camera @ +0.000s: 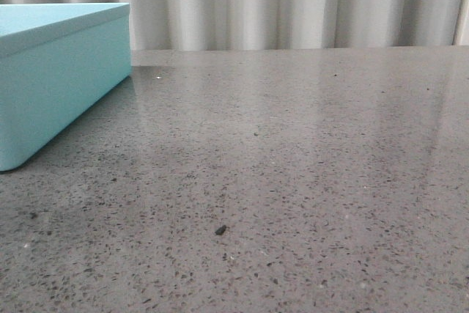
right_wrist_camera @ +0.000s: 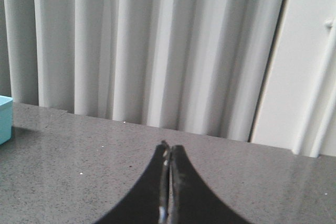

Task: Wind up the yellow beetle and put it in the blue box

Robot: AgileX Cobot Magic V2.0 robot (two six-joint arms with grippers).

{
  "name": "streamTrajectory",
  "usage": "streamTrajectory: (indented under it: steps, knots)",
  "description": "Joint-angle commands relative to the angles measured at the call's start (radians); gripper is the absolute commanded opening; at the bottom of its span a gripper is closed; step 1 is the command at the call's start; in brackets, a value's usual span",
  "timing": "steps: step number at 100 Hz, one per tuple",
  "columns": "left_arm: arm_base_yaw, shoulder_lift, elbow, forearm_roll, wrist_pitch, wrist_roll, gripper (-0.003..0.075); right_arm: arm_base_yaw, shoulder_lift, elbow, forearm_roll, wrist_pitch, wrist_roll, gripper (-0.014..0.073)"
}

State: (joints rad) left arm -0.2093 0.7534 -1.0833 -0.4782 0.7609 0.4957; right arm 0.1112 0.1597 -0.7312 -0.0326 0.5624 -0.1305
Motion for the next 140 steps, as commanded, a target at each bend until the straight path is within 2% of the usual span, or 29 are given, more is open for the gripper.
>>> streamTrajectory:
  steps: [1, 26, 55, 74, 92, 109, 140]
  knots:
    - [-0.010, -0.103, 0.063, 0.007, -0.073, -0.009, 0.0219, 0.001, -0.030, 0.006, -0.026, -0.052, -0.010, -0.0072]
    - [-0.010, -0.397, 0.348, 0.043, -0.123, -0.009, 0.0218, 0.001, -0.105, 0.072, -0.026, -0.062, -0.010, -0.0072]
    - [-0.010, -0.632, 0.601, 0.049, -0.306, -0.009, 0.0218, 0.001, -0.105, 0.074, -0.026, -0.062, -0.010, -0.0072]
    - [-0.010, -0.651, 0.635, 0.042, -0.320, -0.009, 0.0197, 0.001, -0.105, 0.074, -0.026, -0.066, -0.010, -0.0072]
    - [-0.037, -0.652, 0.636, 0.015, -0.312, -0.009, -0.0024, 0.001, -0.105, 0.078, -0.024, -0.064, -0.010, -0.0072]
    - [-0.093, -0.666, 0.668, 0.024, -0.316, -0.009, -0.0021, 0.001, -0.115, 0.098, -0.015, -0.071, -0.010, -0.0072]
    - [-0.096, -0.678, 0.709, 0.013, -0.318, -0.009, -0.0021, 0.001, -0.189, 0.249, -0.015, -0.104, -0.010, -0.0072]
